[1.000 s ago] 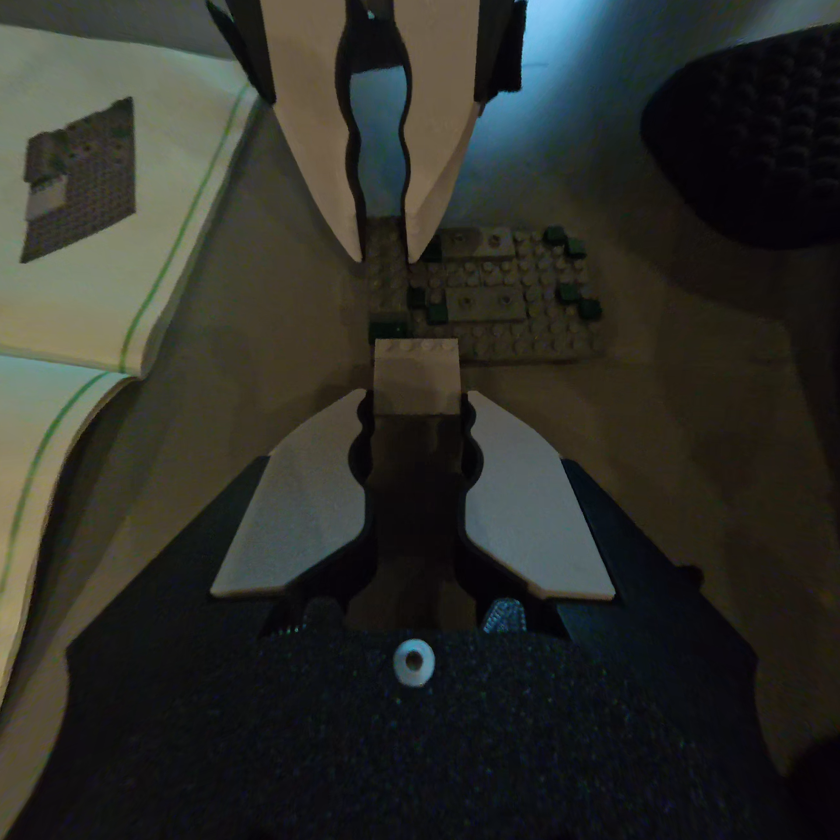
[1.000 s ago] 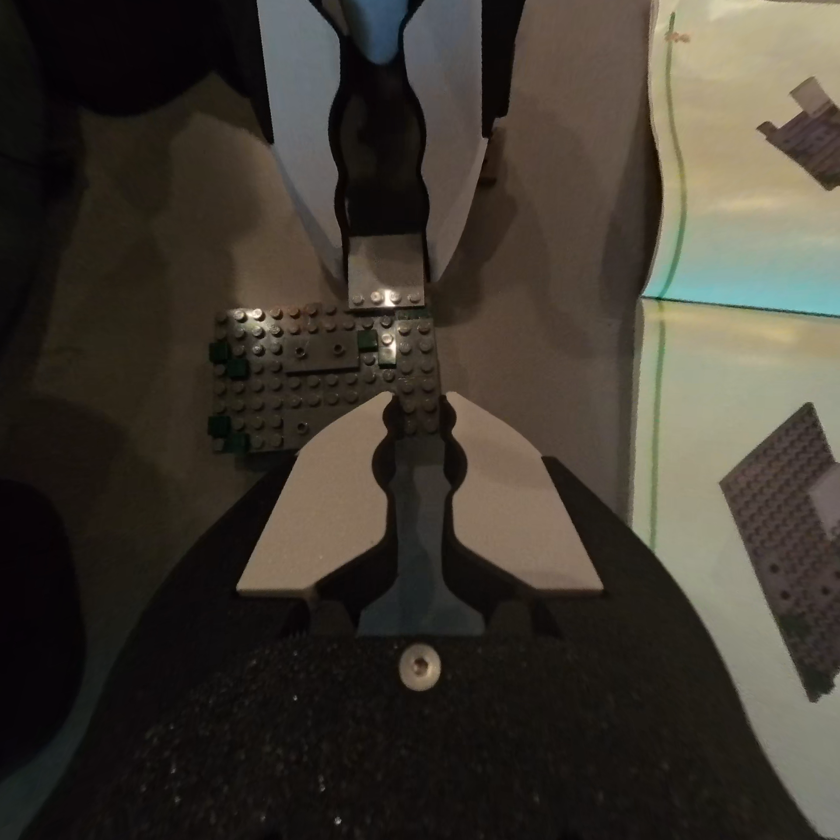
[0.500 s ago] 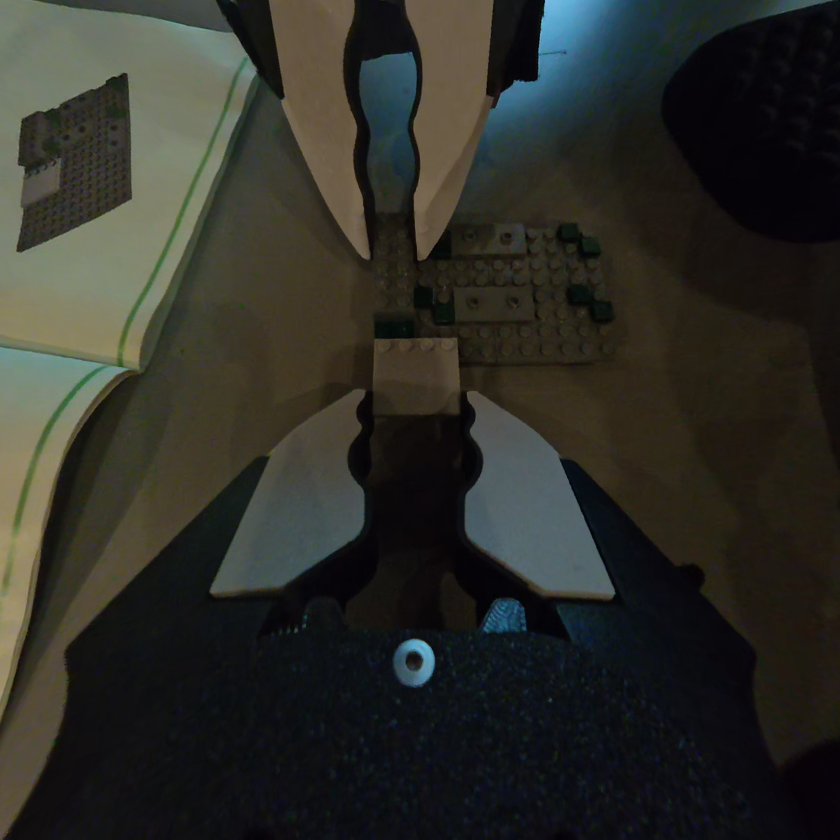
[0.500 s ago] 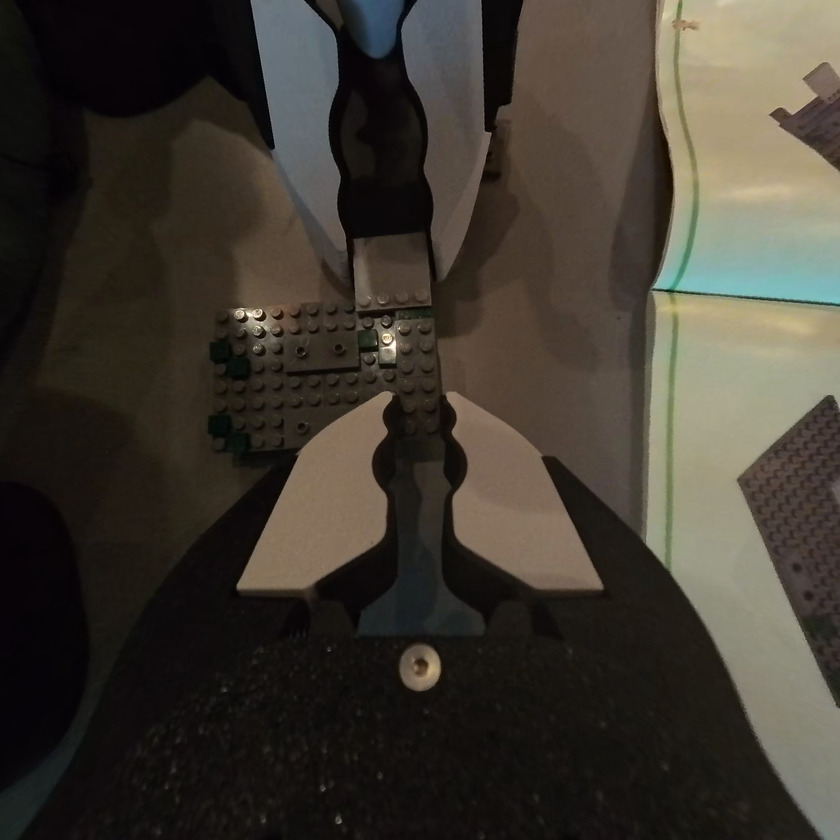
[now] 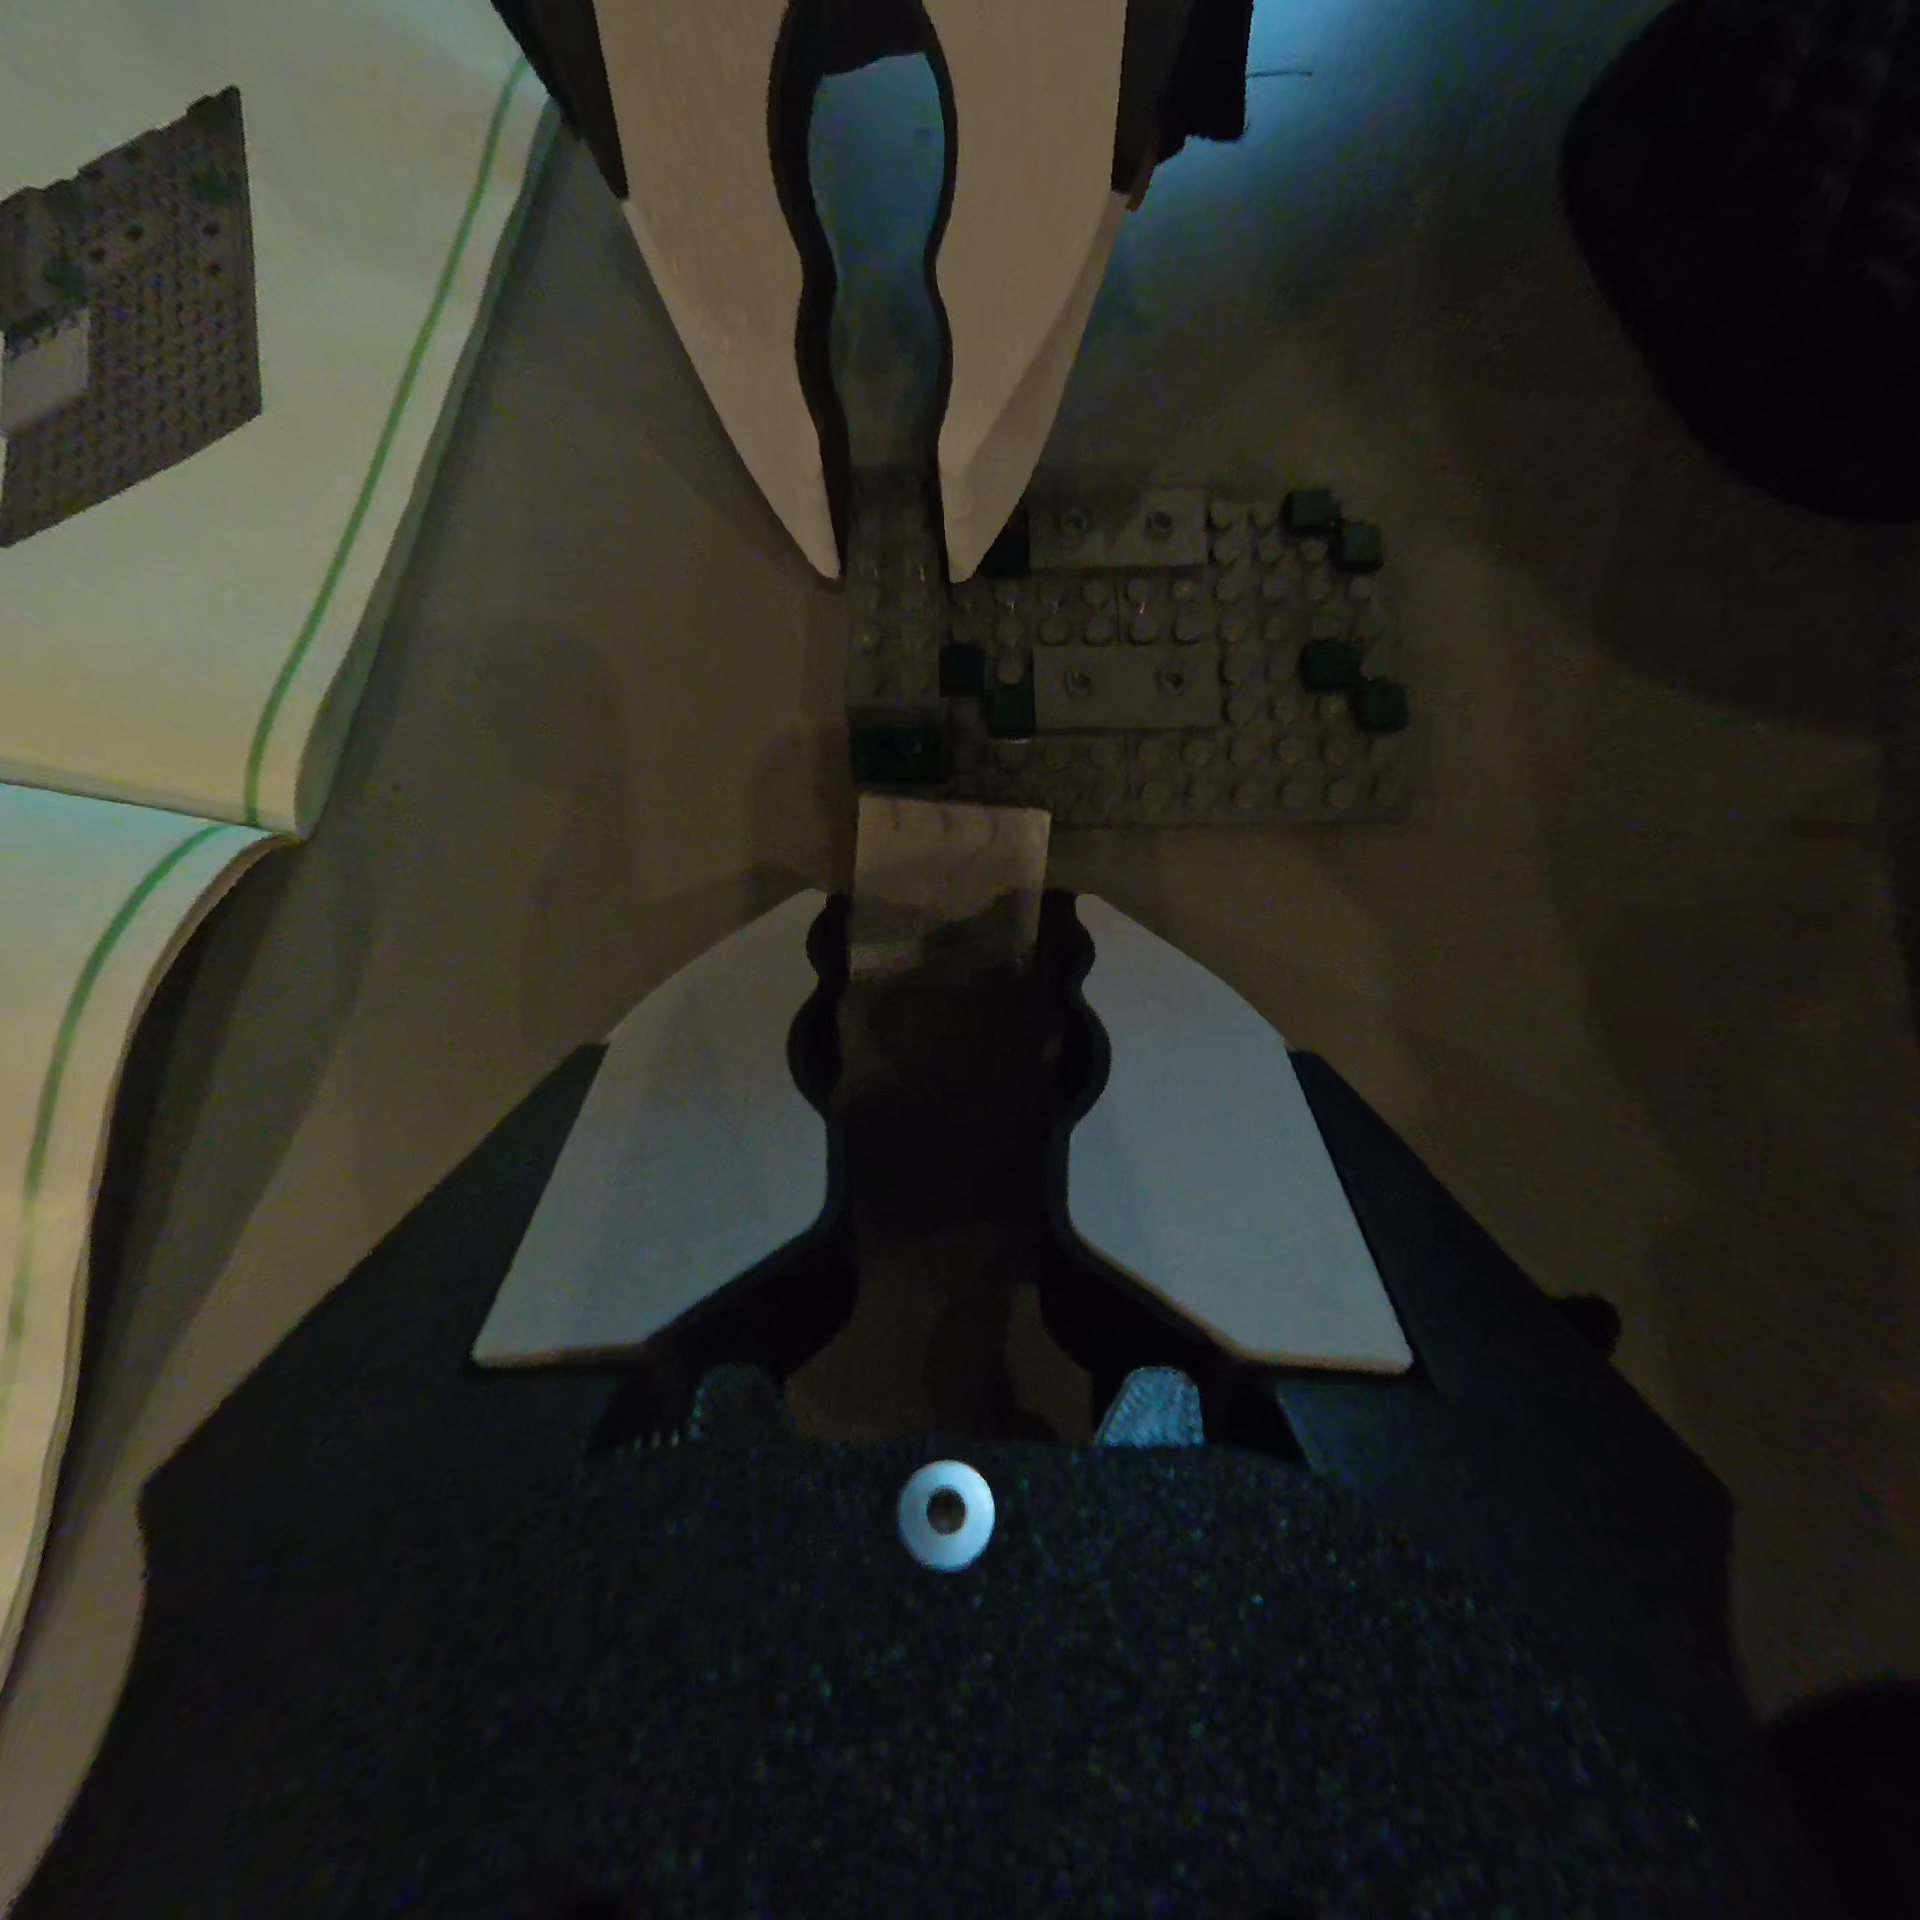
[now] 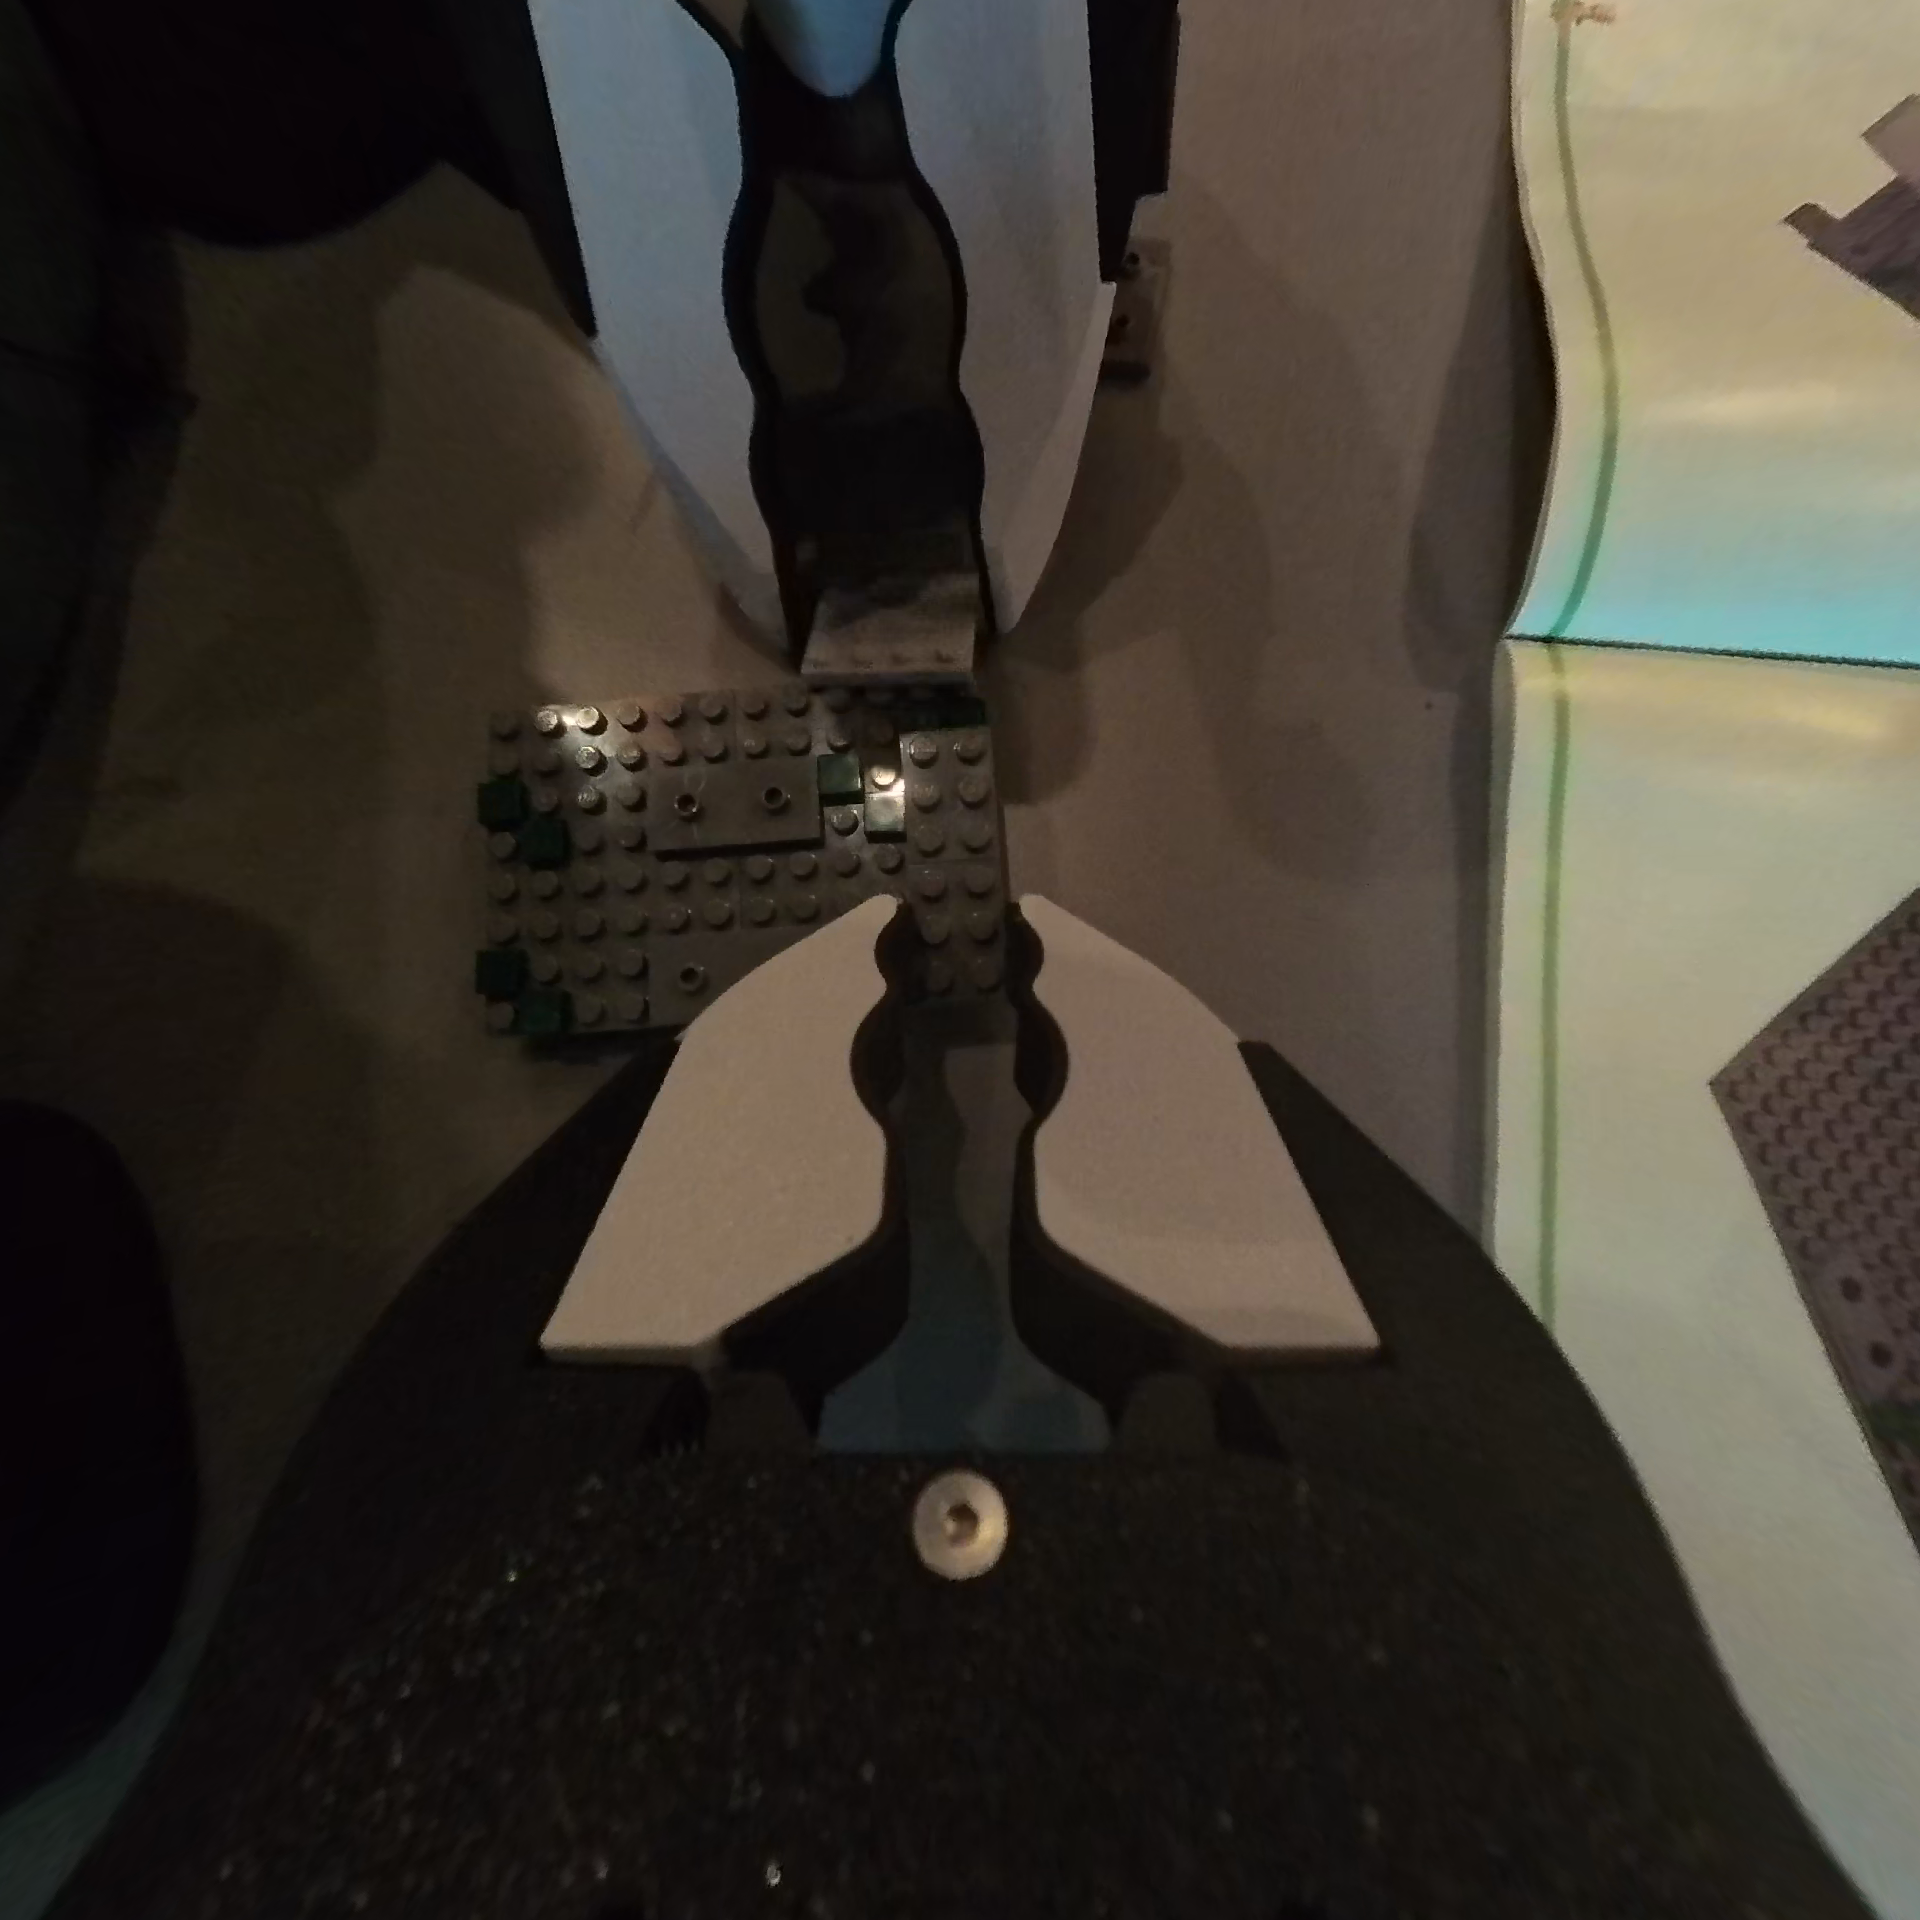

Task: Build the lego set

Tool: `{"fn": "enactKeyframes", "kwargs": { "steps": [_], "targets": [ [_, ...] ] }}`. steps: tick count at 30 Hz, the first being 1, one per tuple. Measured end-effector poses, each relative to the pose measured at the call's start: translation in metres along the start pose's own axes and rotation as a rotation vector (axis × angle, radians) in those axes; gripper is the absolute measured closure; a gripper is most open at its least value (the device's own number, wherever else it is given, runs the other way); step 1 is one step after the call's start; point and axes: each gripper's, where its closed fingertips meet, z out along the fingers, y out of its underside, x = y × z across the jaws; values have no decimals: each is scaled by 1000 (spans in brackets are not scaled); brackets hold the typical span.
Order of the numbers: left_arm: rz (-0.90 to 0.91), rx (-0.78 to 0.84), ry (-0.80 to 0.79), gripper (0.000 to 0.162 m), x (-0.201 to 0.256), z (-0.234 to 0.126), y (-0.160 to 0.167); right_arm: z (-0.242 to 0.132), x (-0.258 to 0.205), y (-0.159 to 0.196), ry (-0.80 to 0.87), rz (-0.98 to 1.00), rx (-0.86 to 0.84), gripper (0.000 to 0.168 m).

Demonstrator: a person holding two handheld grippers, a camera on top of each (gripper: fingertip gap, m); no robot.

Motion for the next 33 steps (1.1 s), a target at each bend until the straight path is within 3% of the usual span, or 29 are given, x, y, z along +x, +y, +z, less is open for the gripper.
{"fn": "enactKeyframes", "kwargs": {
  "steps": [15,21,33],
  "targets": [
    [35,-13,-17,118,0,-1,1,2,0,4,5,9,-26,152],
    [40,-12,-1,130,2,1,-1,3,0,4,24,13,-58,152],
    [42,13,15,130,4,-4,-5,3,-1,5,33,24,-78,152]
  ]
}}
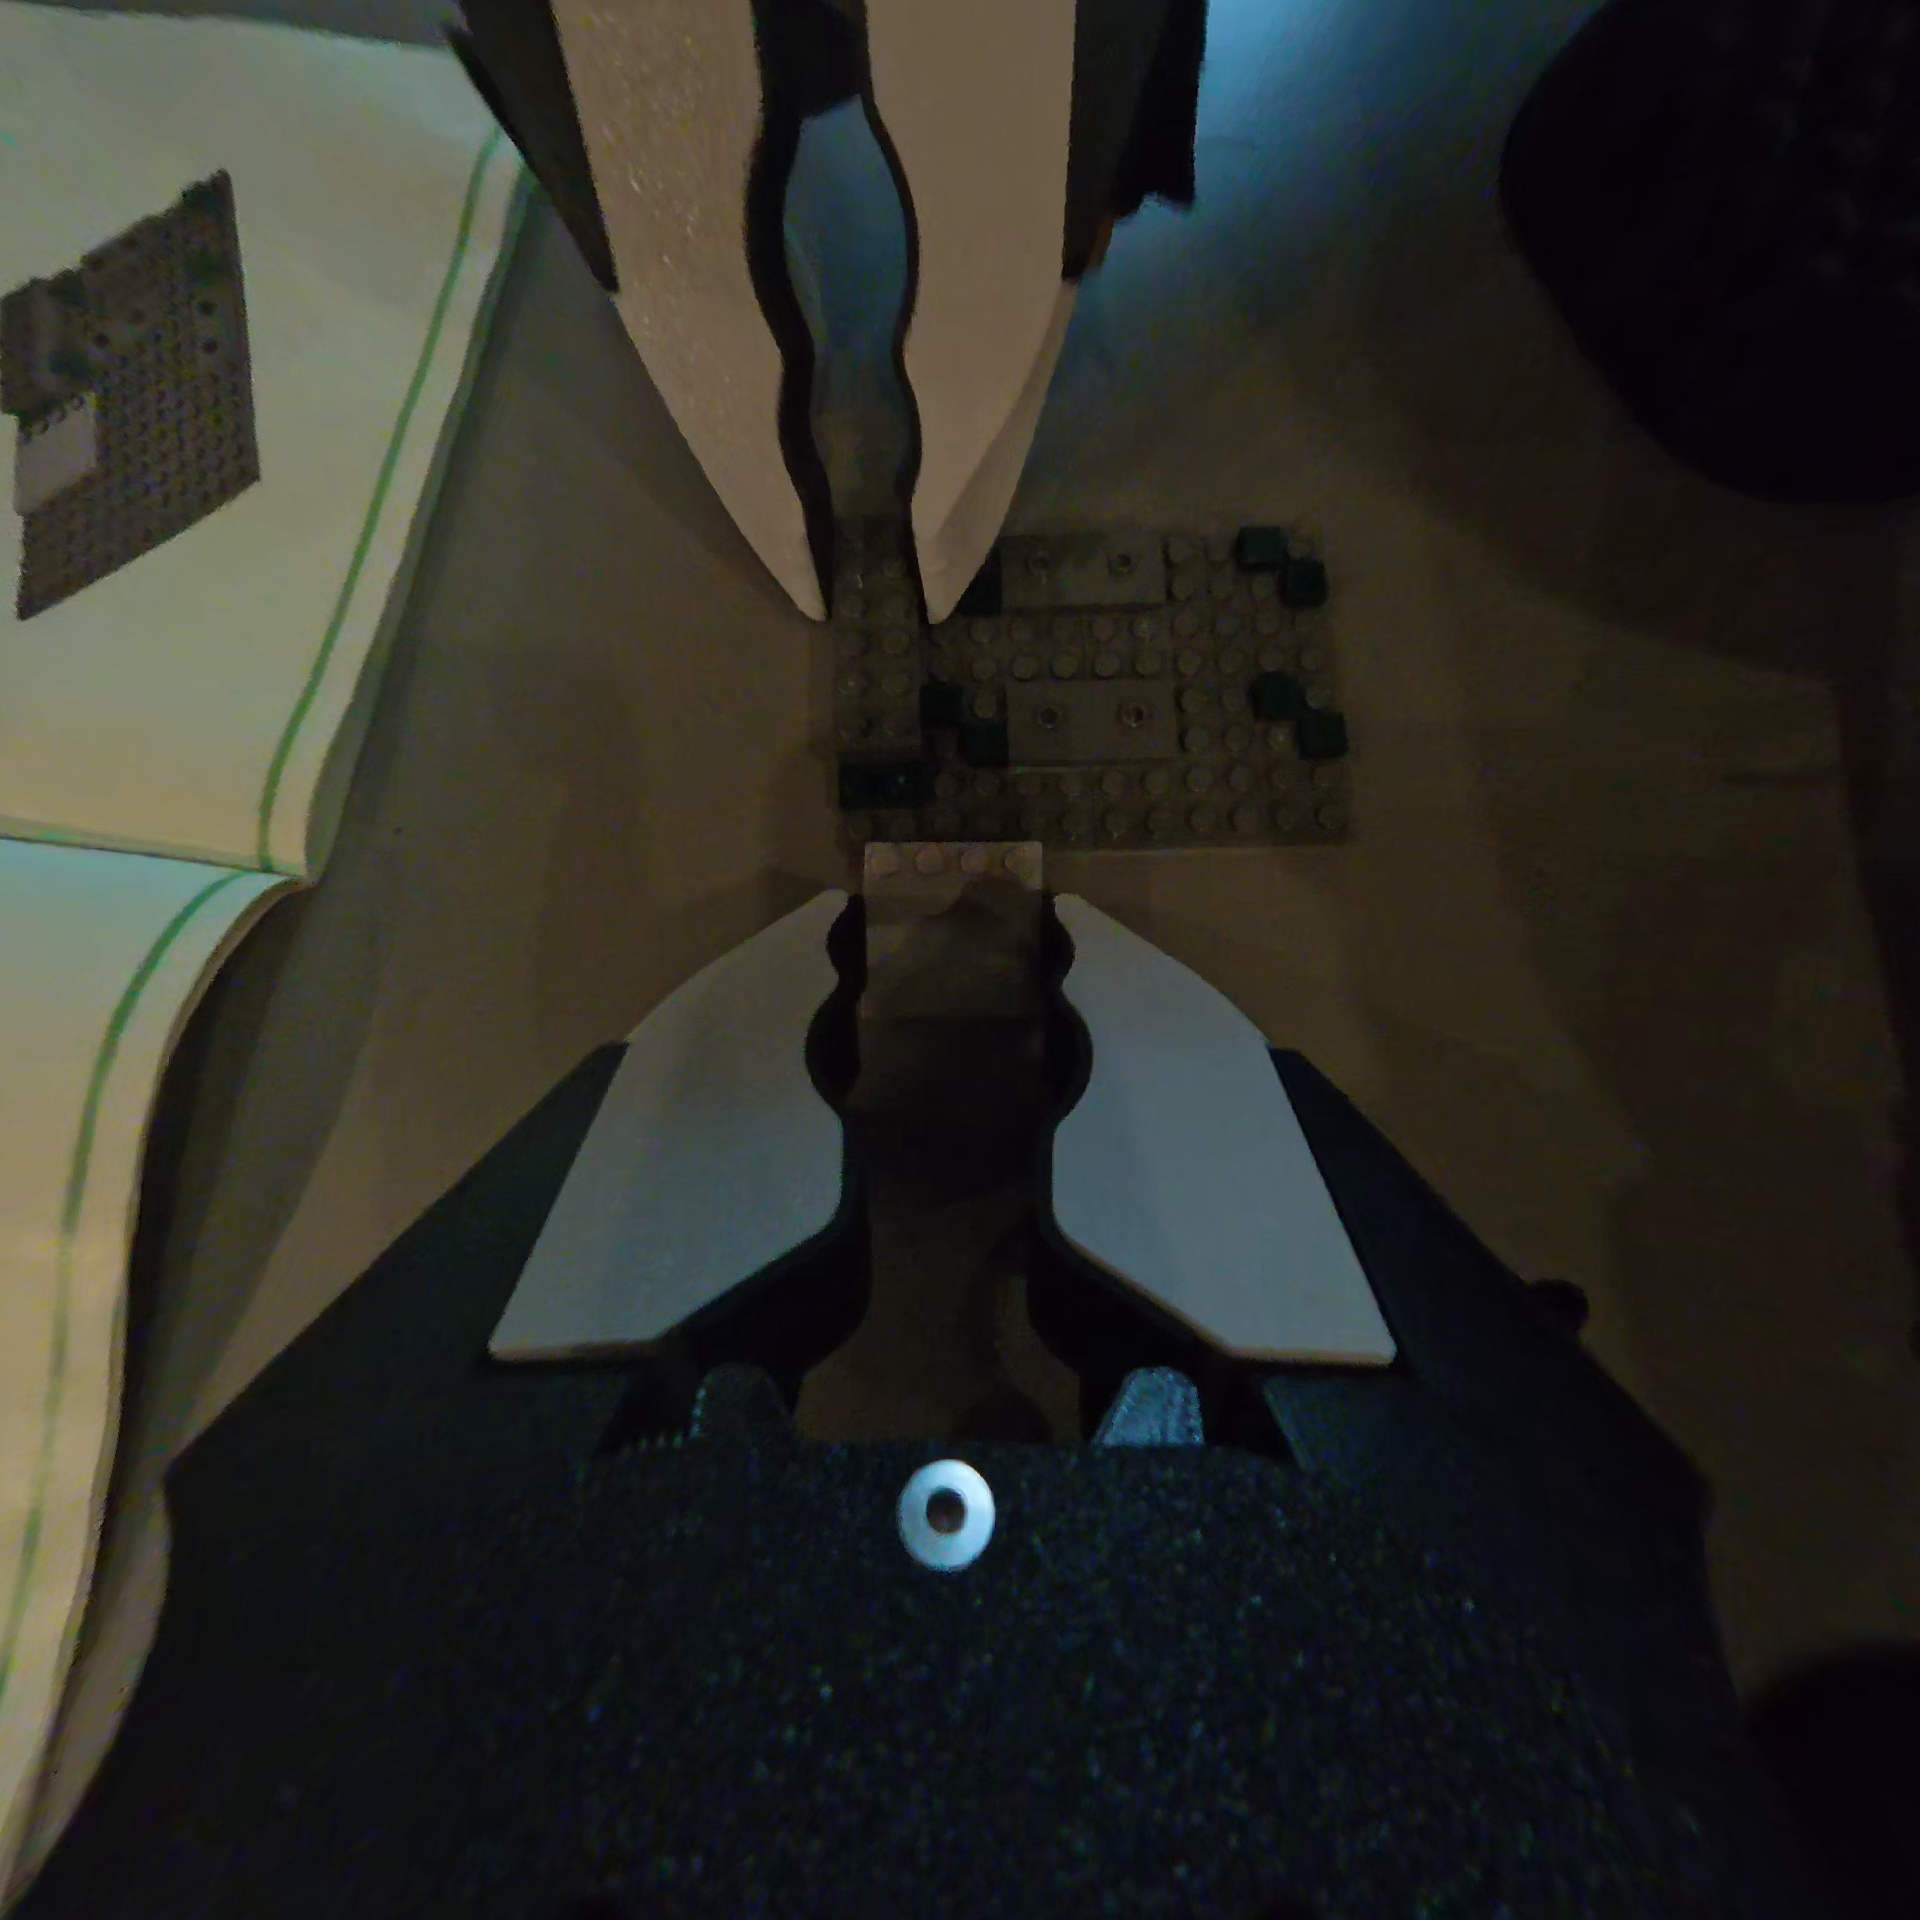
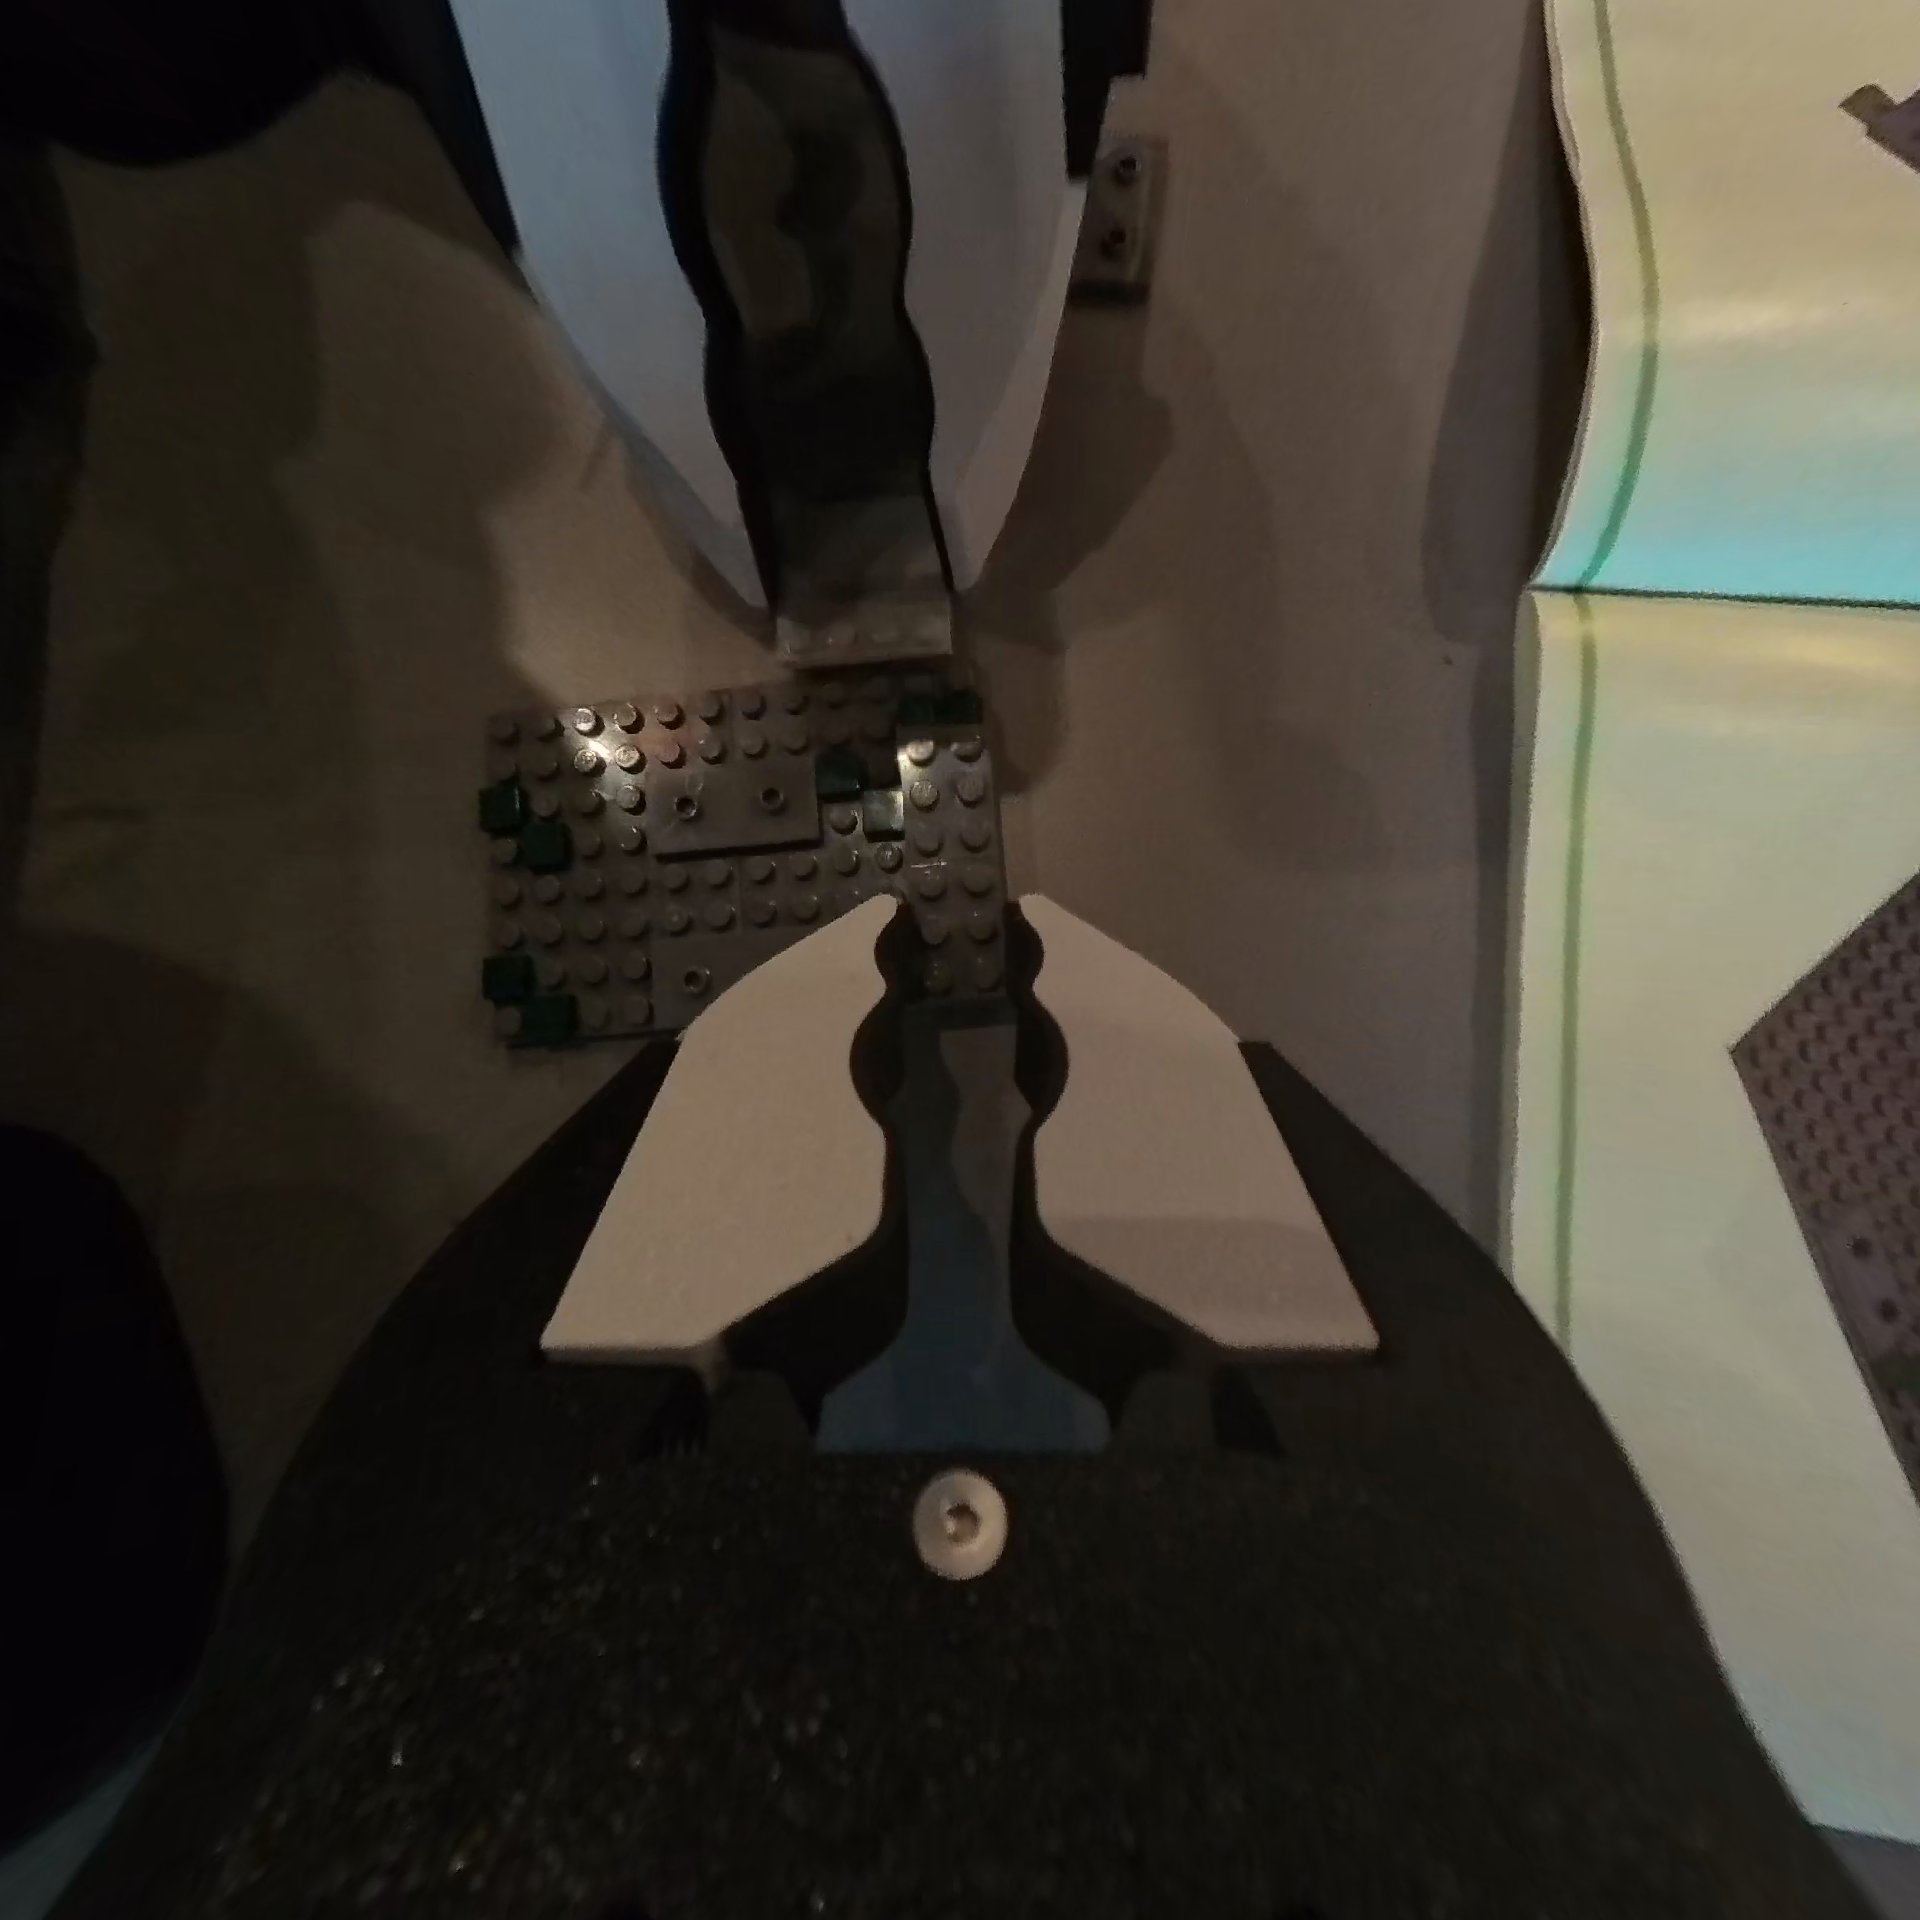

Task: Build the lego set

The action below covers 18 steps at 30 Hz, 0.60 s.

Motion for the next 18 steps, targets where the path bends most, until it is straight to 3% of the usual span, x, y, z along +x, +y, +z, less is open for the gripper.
{"fn": "enactKeyframes", "kwargs": {
  "steps": [18],
  "targets": [
    [-2,-124,22,130,-2,6,0,2,-4,-2,9,26,-19,152]
  ]
}}
